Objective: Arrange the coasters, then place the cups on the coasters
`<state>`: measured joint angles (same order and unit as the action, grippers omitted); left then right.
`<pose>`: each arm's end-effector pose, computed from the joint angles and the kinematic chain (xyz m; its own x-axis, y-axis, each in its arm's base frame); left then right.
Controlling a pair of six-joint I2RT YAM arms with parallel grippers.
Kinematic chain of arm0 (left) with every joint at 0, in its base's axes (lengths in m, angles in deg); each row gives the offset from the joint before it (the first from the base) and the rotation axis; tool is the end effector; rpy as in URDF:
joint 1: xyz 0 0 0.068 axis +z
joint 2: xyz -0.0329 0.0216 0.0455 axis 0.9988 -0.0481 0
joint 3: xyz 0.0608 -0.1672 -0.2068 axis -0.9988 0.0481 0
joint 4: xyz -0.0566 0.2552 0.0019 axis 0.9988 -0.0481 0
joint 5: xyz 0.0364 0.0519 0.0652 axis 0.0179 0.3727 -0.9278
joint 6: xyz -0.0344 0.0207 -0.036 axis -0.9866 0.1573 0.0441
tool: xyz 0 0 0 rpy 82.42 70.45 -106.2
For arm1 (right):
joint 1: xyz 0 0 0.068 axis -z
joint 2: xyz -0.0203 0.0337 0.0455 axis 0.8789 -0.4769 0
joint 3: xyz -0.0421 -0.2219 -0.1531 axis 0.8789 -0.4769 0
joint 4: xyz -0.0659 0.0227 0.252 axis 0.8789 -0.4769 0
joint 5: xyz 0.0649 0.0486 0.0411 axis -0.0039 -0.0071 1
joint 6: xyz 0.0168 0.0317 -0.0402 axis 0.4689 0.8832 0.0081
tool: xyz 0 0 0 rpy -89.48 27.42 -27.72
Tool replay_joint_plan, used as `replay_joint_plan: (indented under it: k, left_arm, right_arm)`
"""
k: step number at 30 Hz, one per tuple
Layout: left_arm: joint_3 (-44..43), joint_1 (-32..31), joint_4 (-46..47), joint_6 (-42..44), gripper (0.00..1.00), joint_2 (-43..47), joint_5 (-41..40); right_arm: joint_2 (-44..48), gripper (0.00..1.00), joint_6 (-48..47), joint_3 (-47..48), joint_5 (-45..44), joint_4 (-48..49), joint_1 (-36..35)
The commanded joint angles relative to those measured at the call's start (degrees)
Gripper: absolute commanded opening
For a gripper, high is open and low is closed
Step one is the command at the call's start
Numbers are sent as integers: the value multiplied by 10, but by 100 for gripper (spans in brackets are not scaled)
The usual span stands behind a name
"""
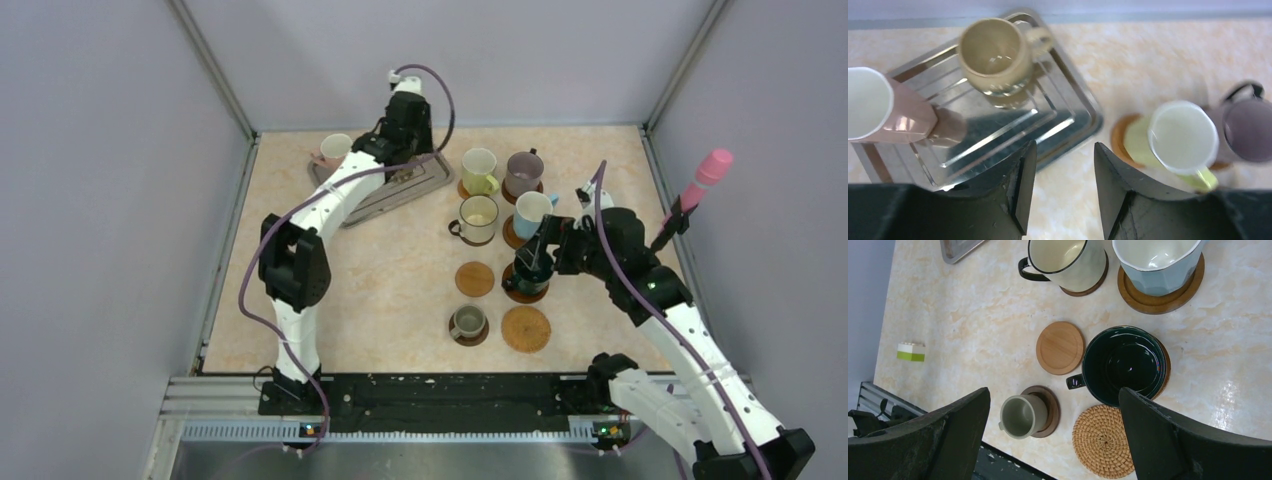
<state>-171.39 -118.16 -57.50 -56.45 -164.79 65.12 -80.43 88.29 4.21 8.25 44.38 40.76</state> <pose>0.4079 -0.2313 0.3347 -0.4685 -0.0116 -0.8834 0.1366 0.9869 -0.0854 0.1555 0.0647 0.3145 -0.6434 0.2148 -0.7348 -0.2140 0.8711 0.4420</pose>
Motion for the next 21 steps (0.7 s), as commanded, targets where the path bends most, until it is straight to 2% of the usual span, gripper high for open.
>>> replay_joint_plan:
  k: [1,7,15,21]
  left_arm:
    - [-44,72,34,-116,49,-41,-7]
    - [-60,118,83,-144,49,-95,-22]
    - [-127,136,92,-126,52,-169,-39]
    - [-161,151,79,-146,53,-205,-40]
  right_arm:
    - [-3,99,-3,5,11,31,5]
    - [-19,99,-9,4,14,39,5]
    - [-43,99,-26,6,9,41,5]
    - [-55,99,-32,2,4,42,5]
